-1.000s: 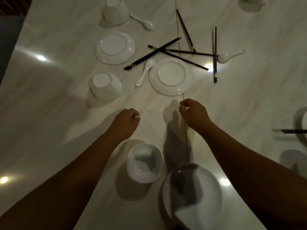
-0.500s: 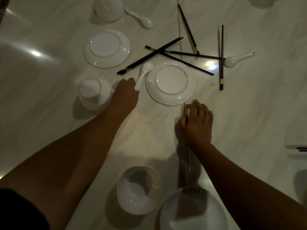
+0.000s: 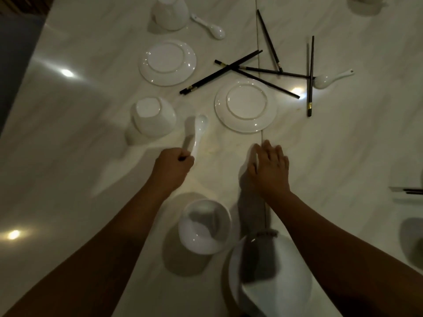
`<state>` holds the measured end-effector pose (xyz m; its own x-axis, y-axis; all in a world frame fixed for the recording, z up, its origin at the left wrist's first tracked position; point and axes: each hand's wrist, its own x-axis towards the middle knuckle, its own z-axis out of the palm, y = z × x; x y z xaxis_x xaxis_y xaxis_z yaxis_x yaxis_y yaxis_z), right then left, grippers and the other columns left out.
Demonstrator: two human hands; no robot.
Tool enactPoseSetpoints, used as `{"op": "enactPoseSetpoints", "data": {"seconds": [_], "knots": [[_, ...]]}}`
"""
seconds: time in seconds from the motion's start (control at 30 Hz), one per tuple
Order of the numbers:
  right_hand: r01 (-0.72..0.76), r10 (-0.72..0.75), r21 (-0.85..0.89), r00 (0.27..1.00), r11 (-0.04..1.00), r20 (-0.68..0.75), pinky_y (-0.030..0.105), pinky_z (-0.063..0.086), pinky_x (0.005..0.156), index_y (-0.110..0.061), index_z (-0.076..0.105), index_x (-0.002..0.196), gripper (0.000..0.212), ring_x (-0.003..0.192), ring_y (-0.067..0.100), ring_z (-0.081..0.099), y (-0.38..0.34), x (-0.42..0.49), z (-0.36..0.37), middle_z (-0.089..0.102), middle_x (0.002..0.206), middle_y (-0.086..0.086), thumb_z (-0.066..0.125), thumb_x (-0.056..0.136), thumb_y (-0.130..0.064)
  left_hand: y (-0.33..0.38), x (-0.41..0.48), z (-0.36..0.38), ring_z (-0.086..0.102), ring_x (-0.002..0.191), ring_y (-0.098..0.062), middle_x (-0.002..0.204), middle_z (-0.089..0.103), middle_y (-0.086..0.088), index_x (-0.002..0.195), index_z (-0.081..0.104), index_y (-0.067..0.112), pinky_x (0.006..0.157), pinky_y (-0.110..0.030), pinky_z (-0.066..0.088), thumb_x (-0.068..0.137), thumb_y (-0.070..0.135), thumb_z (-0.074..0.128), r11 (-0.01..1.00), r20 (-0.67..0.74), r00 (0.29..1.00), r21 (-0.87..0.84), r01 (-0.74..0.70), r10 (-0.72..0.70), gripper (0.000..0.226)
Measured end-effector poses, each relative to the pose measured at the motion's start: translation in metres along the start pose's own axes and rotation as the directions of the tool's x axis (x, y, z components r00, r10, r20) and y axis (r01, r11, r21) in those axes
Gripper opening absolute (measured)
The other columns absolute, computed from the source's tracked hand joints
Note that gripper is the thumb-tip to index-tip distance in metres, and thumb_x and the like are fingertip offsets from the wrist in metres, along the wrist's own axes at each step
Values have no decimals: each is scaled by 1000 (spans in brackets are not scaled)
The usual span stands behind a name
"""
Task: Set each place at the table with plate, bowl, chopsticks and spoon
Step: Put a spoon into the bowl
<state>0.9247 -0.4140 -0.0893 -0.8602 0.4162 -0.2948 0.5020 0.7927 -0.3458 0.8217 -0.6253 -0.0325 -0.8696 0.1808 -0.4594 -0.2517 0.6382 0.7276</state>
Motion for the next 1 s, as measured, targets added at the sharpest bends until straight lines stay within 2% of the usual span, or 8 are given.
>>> {"op": "enactPoseSetpoints", "data": {"seconds": [0.1,0.23,0.4,0.5,0.63,0.7,0.83,1.0], "knots": [[42,-40,-21,997,999,67,49,15,119,-16,31,146,54,145,35,15,-7,-12,1,23,157,10,41,95,-33,-19,-58,-15,60,64,-17,70,64,-6,74,65,15,64,-28,53,87,8,59,992,39,998,-114,51,-46,17],[89,-83,-43,990,995,117,48,30,114,-12,45,133,52,131,34,43,-11,-27,6,43,142,11,37,88,-37,-44,-130,-25,60,59,-10,70,65,-6,78,69,7,60,-21,53,88,8,60,973,107,988,-193,129,-110,13],[126,-114,-71,982,990,150,50,38,106,-10,48,129,44,124,37,44,-23,-52,4,45,135,13,45,88,-28,-61,-183,-25,61,59,-10,67,66,-4,80,69,6,60,-21,53,88,7,60,944,165,976,-273,184,-142,12],[118,-102,-77,978,990,182,52,41,102,-8,50,127,45,122,39,45,-27,-64,2,47,133,15,45,88,-31,-65,-199,-19,64,63,-12,70,68,-4,81,70,10,62,-23,53,88,10,60,938,211,964,-269,216,-162,11],[95,-73,-99,976,991,205,47,50,87,-4,58,107,65,102,38,56,-20,-65,8,57,109,16,20,77,-48,-63,-211,-4,63,63,-12,72,66,-4,85,68,9,60,-22,53,89,11,60,914,268,944,-302,270,-190,9],[101,-68,-121,966,987,249,44,51,83,-5,59,103,67,97,36,58,-18,-68,7,56,103,14,16,77,-49,-60,-212,2,61,62,-11,71,65,-4,87,67,7,59,-22,53,90,11,59,900,279,939,-327,288,-199,10],[127,-104,-83,966,988,238,47,47,91,-8,56,115,39,107,32,54,-26,-86,-7,52,117,11,38,93,-34,-56,-209,10,55,58,-11,70,61,-7,93,66,-2,57,-20,52,91,10,57,890,293,937,-351,291,-191,15],[111,-100,-29,963,993,250,50,36,105,-16,41,139,48,130,30,41,-23,-96,-9,41,144,6,47,93,-29,-54,-202,16,53,57,-12,69,58,-8,88,63,0,55,-22,55,91,9,58,837,303,919,-410,363,-250,11]]}}
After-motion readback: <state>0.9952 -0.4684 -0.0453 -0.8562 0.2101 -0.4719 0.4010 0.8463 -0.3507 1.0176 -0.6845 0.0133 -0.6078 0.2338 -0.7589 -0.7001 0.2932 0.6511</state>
